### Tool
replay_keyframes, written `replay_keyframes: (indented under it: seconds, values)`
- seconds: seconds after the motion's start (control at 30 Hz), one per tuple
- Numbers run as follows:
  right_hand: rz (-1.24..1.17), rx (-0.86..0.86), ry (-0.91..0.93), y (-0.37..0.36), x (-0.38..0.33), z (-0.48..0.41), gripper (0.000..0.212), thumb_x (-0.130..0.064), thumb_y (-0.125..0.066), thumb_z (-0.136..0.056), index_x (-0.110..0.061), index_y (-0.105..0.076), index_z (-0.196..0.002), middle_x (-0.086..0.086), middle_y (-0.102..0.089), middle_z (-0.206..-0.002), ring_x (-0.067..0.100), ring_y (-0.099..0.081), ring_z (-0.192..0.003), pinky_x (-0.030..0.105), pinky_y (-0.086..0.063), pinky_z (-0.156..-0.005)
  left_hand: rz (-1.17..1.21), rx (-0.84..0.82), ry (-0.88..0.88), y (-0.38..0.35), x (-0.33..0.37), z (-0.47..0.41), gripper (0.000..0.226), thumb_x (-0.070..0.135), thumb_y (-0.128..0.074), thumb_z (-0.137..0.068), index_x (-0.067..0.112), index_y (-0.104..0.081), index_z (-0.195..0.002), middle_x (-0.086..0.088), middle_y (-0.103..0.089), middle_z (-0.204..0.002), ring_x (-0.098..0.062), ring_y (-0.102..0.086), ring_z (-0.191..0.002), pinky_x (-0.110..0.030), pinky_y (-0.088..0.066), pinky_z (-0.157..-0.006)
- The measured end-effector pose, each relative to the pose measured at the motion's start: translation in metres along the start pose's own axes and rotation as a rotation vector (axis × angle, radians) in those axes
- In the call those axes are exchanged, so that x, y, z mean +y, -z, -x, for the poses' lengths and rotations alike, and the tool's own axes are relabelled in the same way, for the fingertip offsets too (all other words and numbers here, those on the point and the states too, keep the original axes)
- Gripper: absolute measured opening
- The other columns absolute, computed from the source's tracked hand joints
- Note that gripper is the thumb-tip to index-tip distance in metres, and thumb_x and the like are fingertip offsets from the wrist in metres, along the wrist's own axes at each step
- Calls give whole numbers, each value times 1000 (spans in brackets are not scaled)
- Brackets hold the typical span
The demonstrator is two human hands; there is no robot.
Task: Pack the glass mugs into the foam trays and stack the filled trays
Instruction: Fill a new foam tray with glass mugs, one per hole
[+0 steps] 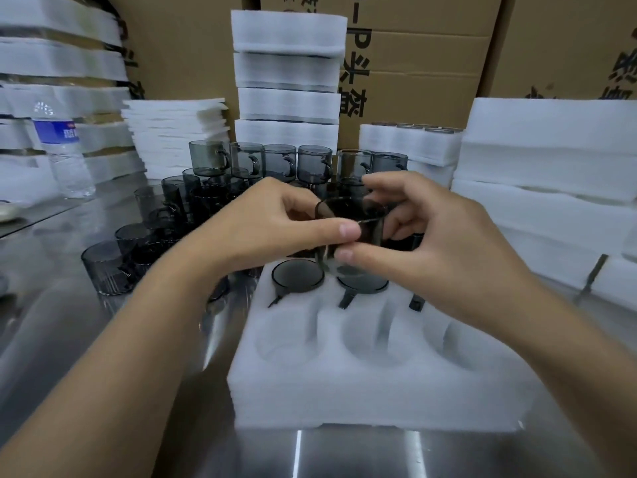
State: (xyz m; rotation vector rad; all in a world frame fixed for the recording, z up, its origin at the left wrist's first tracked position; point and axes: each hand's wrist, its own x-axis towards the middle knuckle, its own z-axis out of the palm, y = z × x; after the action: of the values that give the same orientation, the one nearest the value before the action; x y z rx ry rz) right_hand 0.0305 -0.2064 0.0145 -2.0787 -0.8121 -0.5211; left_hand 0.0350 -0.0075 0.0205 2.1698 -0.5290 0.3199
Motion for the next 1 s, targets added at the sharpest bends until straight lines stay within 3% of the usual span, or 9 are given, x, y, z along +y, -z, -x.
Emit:
replay_keyframes:
  seconds: [0.07,0.13,0.2,0.27,0.47,0.6,0.67,0.77,1.0]
  values:
    - [-76,-51,-26,-2,-8,6,67,-66,-69,-50,-49,-53,-113,-25,-60,-100,1,-61,-82,17,-50,-74,8,-162,11,14,-2,5,74,85,-65,-47,21,-77,-82,-21,-68,-89,-43,-61,-87,-57,-46,-82]
    - [-138,-118,-31,-7,-13,10,68,-65,-70,-49,-49,-52,-112,-26,-59,-103,3,-63,-79,21,-53,-74,25,-317,38,25,-6,11,88,91,-59,-44,20,-76,-93,-14,-71,-92,-29,-64,-83,-49,-47,-76]
    - [-182,-188,-31,-12,-15,14,68,-62,-71,-51,-50,-49,-114,-28,-57,-106,3,-63,-81,22,-53,-75,72,-391,94,33,-12,16,91,92,-59,-41,27,-73,-104,-6,-72,-104,-22,-66,-98,-53,-49,-89]
    - [-185,-256,-32,-17,-16,19,67,-62,-70,-53,-53,-47,-115,-29,-54,-108,1,-61,-86,22,-52,-77,75,-421,141,40,-19,18,95,87,-66,-40,24,-69,-111,-2,-68,-116,-23,-62,-112,-60,-40,-101]
    - [-80,-372,-26,-33,-18,26,67,-54,-77,-64,-42,-53,-126,-28,-46,-107,-6,-52,-97,16,-44,-86,18,-659,250,45,-21,21,105,70,-80,-45,29,-45,-135,18,-52,-136,-2,-47,-128,-35,-39,-108]
    - [-14,-380,17,-35,-20,28,75,-52,-76,-67,-37,-49,-135,-26,-43,-108,-1,-51,-100,20,-43,-90,-40,-659,250,45,-21,20,116,73,-78,-44,31,-34,-143,21,-39,-146,3,-34,-135,-36,-31,-114]
    - [5,-386,27,-35,-21,29,69,-53,-77,-67,-41,-51,-131,-26,-42,-105,-3,-50,-96,16,-41,-86,-57,-655,262,44,-22,20,117,74,-78,-43,35,-33,-143,23,-35,-148,6,-29,-136,-37,-27,-116]
    - [22,-375,18,-34,-20,28,59,-54,-79,-64,-42,-59,-117,-24,-43,-98,-8,-46,-89,8,-35,-77,-22,-656,283,43,-25,20,108,72,-80,-43,44,-35,-137,24,-35,-147,9,-30,-134,-35,-28,-116]
    - [83,-447,32,-34,-17,26,60,-59,-76,-64,-44,-52,-117,-31,-40,-101,-15,-40,-93,4,-30,-76,-12,-620,284,39,-27,18,81,54,-74,-60,47,-39,-133,22,-39,-146,8,-32,-134,-35,-27,-116]
